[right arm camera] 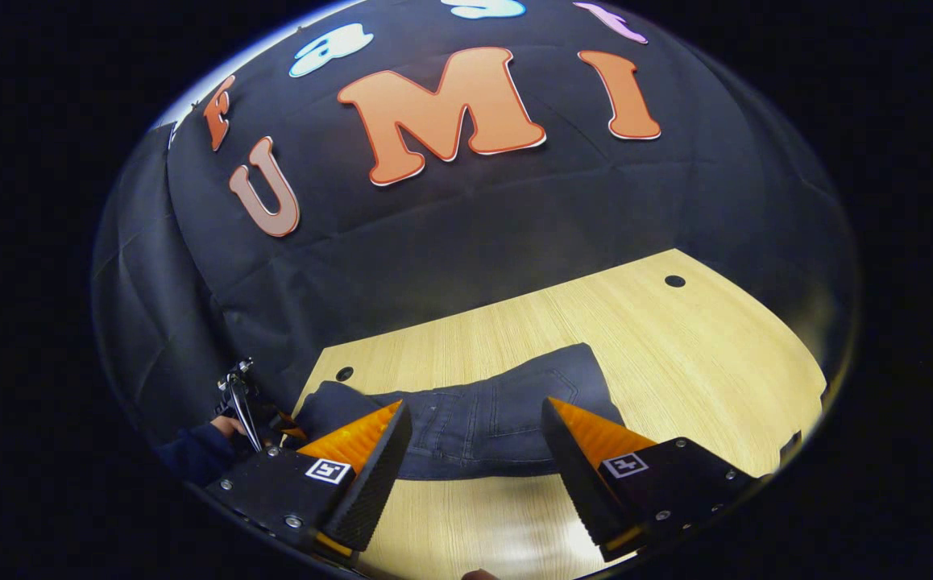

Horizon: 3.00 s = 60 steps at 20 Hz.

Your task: Grasp the waist and the cuffs of the jeans and fold them to make the two legs overlap; first hold the waist and fold one-third of the jeans toward the cuffs, then hold the cuffs and fold the remaining one-third in the same direction to finish folding.

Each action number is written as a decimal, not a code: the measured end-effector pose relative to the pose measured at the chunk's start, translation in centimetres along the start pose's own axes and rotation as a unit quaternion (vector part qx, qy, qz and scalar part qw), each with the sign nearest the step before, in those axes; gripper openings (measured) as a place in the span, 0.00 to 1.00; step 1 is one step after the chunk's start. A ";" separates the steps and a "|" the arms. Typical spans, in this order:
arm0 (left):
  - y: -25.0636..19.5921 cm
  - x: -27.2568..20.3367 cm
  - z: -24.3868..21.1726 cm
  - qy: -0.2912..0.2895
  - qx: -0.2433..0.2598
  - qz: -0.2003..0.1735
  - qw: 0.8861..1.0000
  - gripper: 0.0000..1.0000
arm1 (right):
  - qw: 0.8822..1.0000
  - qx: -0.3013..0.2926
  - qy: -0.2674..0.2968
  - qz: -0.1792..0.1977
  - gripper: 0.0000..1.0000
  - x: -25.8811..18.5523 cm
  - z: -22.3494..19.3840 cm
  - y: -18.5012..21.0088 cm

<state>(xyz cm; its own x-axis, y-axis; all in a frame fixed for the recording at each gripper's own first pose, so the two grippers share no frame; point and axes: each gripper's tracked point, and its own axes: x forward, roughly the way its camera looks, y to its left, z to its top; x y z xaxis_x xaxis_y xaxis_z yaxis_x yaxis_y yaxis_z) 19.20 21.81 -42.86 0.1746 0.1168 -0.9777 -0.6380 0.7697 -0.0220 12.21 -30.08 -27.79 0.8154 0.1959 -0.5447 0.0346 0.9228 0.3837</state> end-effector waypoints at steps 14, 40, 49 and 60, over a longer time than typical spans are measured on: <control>-6.0 -7.3 2.1 -0.127 -0.027 -0.257 0.958 0.01 | 0.999 0.025 0.017 0.029 0.98 1.1 1.3 -3.5; -28.9 -33.7 -13.2 -0.272 0.204 -0.388 0.856 0.00 | 0.996 0.013 -0.014 0.089 0.98 0.8 6.8 -11.4; -38.4 -32.2 -23.0 -0.224 0.301 -0.363 0.853 0.00 | 0.995 0.036 -0.012 0.088 0.98 0.4 7.7 -17.6; -43.0 -26.9 -30.3 -0.181 0.372 -0.315 0.854 0.01 | 0.994 0.054 0.016 0.089 0.98 0.9 5.8 -20.7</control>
<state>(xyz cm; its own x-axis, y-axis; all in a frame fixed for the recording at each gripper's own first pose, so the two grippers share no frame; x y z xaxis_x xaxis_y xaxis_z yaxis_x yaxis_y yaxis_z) 19.23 -33.43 -21.91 0.6137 -0.3855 -0.6890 0.2977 0.9213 -0.2503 15.57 -50.95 -31.90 0.7952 0.3649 -0.4843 -0.0452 0.8321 0.5528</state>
